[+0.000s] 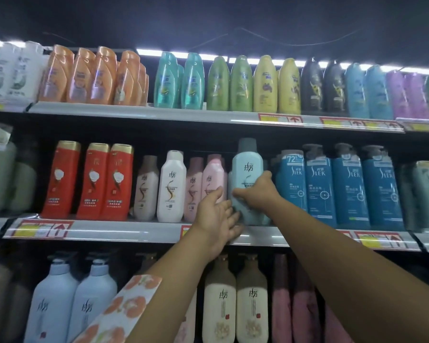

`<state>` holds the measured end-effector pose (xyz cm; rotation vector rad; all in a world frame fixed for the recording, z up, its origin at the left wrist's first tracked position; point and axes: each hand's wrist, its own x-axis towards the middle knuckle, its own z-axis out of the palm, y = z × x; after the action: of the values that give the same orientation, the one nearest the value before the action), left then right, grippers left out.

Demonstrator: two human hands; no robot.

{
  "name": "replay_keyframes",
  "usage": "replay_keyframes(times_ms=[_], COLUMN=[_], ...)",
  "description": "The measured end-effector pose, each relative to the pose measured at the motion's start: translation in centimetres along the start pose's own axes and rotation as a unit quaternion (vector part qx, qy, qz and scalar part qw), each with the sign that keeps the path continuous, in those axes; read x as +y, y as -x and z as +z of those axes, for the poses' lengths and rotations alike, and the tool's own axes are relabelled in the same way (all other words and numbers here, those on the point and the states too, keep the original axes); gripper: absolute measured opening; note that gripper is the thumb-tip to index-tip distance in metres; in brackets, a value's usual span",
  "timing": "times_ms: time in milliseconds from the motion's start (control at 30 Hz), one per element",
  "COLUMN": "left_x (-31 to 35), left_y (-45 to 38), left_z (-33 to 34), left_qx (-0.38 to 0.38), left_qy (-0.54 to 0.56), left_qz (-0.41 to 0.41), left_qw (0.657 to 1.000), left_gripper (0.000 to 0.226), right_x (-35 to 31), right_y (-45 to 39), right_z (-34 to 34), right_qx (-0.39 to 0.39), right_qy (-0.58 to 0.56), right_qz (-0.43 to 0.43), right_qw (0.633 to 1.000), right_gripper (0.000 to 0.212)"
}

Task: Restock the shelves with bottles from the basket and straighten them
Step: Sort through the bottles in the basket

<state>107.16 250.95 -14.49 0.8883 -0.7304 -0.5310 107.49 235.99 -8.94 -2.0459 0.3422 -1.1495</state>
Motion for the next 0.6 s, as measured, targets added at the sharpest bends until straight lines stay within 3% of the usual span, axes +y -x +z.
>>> replay_keyframes(times_ms=[333,467,533,600], left_x=[-0.2,-0.7,-1.0,-1.3], left_y=[0.4,1.1,1.5,2.5], left_z=[0.2,0.6,0.5,0.0], left_qx=[0.013,0.021,0.035,0.056], left_qy=[-0.04,-0.136,-0.217,-0.377], left_qz=[0.006,0.046,0.085,0.137], left_qw=[0.999,0.989,0.972,0.914], left_gripper=[0.069,0.05,0.026,0.026], right_x=[1.7,2.8,3.2,3.4], right_y=[1.1,3.6,5.2,7.0], right_z=[0.0,0.0,-0.5,-1.1], right_qx=[-0.019,0.037,0.056,0.053], right_qy=[-0.003,0.148,0.234,0.282], right_qz=[-0.017,-0.096,-0.143,-0.188], right_qw=[1.0,0.984,0.96,0.939], right_gripper=[0.072,0.072,0.071,0.063])
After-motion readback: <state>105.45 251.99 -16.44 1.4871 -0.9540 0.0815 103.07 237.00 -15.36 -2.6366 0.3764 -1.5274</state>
